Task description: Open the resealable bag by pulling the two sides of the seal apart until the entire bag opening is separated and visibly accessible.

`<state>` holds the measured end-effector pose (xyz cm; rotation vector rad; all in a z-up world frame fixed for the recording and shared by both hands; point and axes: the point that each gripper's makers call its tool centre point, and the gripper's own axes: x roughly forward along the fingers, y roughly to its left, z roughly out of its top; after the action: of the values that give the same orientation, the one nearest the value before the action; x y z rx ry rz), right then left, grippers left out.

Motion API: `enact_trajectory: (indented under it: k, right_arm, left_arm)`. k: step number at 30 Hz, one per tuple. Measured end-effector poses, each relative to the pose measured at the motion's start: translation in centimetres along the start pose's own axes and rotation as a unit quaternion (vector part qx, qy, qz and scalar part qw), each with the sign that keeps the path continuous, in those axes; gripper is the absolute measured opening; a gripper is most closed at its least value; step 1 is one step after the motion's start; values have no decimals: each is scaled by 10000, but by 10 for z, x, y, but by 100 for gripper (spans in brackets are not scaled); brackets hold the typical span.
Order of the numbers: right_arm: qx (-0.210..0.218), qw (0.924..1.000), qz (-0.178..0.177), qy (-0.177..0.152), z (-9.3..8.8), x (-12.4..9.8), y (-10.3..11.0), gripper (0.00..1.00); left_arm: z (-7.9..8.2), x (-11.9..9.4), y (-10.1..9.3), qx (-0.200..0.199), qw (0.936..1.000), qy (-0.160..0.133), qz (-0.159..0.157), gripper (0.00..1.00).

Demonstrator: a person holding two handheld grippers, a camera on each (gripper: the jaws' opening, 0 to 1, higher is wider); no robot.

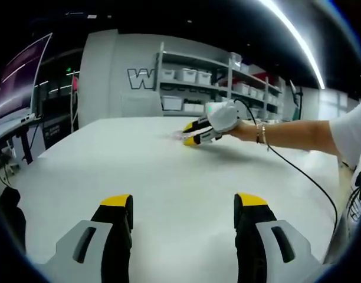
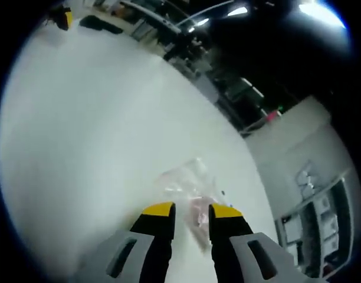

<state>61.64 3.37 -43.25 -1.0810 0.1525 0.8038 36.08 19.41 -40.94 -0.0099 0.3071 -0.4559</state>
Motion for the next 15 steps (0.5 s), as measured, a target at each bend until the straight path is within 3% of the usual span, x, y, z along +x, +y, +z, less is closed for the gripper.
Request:
enact_trajectory:
  k: [5,15]
  right_arm:
    - [-57,10000,1,7,-1,0,0,18]
    - [-84,9998,164,-69,2,3,12,3]
  left_arm:
    - [0,1,0,-2,10000,-1,14,68]
    - [1,3,-2,2,10000,-8,-3,68]
